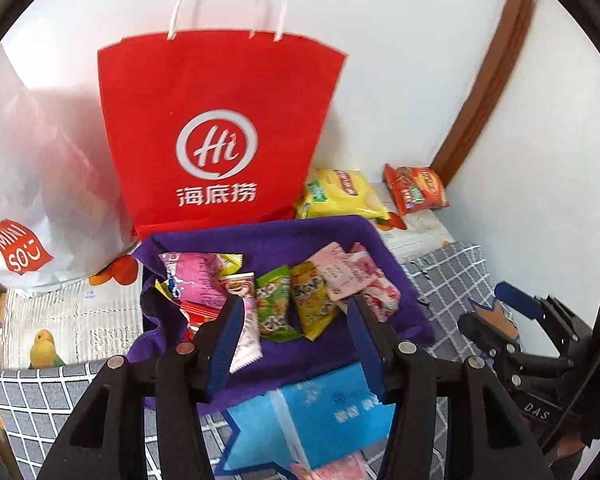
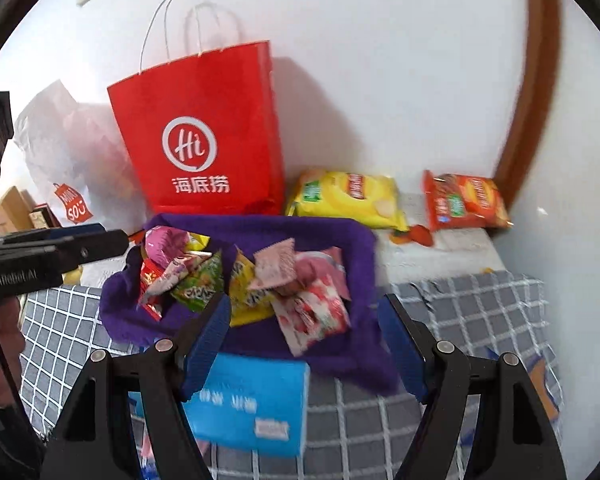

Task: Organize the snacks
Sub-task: 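Grasp the blue snack bag with the left gripper while the right grasps the pink candy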

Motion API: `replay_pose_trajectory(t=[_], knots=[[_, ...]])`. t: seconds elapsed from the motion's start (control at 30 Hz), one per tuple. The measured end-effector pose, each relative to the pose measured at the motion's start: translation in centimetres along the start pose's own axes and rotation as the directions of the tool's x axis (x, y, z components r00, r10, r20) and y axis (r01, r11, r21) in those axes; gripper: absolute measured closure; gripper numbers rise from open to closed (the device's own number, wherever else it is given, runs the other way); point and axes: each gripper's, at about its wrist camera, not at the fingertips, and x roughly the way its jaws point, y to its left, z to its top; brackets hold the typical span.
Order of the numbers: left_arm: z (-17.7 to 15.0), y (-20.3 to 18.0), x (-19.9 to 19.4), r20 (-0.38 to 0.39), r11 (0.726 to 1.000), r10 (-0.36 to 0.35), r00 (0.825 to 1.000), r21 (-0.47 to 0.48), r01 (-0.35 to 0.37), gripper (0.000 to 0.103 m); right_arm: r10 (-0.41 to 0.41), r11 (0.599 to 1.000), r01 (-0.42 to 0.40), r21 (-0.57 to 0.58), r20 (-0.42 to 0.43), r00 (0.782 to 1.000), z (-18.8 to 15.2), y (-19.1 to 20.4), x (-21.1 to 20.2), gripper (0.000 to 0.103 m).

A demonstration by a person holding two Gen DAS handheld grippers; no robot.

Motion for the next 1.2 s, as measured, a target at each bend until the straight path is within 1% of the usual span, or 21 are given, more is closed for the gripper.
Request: replay_pose_trajectory(t=[0.07, 0.17, 0.27, 0.37, 0.47, 0.53, 0.7, 0.83, 0.9, 1.0, 1.13, 1.2], knots=[[-0.3, -0.7, -1.0, 0.003, 1.000, -0.002, 1.000, 0.010, 0.002, 0.052, -0.011, 1.000, 0.011, 0.011, 0.008, 1.000, -0.9, -0.4, -1.5, 0.028], [-0.8, -2.0, -2.9, 0.021, 0.999, -0.015, 1.000, 0.044, 0.014, 0.051, -0.052, 0.998, 0.051, 0.028, 0.032, 0.998, -2.3, -0.8, -4.0, 0.028], [-1.4, -2.7, -5.0, 0.052, 0.999, -0.029, 0.998, 0.045, 0.026, 0.046, -0.078, 0.996, 0.076, 0.038, 0.052, 0.996, -3.5, -1.0, -5.8, 0.028], [-2.6, -3.2, -6.4, 0.057, 0.998, -0.036, 0.998, 0.060, 0.033, 0.046, -0.062, 0.996, 0.060, 0.062, 0.045, 0.997, -5.2, -1.2, -6.9, 0.028], [-4.1, -3.0, -7.5, 0.058, 0.998, -0.008, 0.998, 0.068, 0.004, 0.046, -0.030, 0.996, 0.028, 0.079, 0.032, 0.999, -6.7, -1.1, -7.3, 0.028], [-5.0, -2.4, -8.2, 0.056, 0.998, 0.006, 0.998, 0.059, -0.009, 0.046, -0.027, 0.997, 0.025, 0.078, 0.028, 0.999, -7.9, -0.6, -7.4, 0.028], [-6.9, -0.3, -9.0, 0.041, 0.999, 0.043, 0.998, 0.008, -0.043, 0.046, 0.000, 1.000, 0.000, 0.021, -0.005, 1.000, -10.2, 1.7, -6.7, 0.028], [-8.6, 1.5, -9.2, 0.030, 0.996, 0.079, 0.996, -0.033, -0.078, 0.046, 0.080, 0.997, -0.081, -0.011, -0.040, 0.996, -11.9, 4.2, -5.6, 0.028], [-9.6, 2.4, -9.1, 0.023, 0.994, 0.095, 0.995, -0.055, -0.094, 0.046, 0.105, 0.993, -0.108, -0.039, -0.053, 0.993, -12.4, 5.4, -4.9, 0.028], [-11.1, 3.8, -9.0, 0.011, 0.988, 0.131, 0.991, -0.079, -0.130, 0.046, 0.107, 0.990, -0.113, -0.083, -0.073, 0.992, -13.1, 7.4, -3.8, 0.028], [-12.9, 5.8, -8.5, -0.019, 0.980, 0.158, 0.987, -0.119, -0.159, 0.046, 0.154, 0.983, -0.163, -0.085, -0.103, 0.983, -13.7, 8.8, -2.3, 0.028], [-13.5, 6.8, -8.4, -0.034, 0.976, 0.165, 0.986, -0.139, -0.168, 0.046, 0.155, 0.983, -0.164, -0.082, -0.112, 0.982, -13.7, 9.1, -1.4, 0.028]])
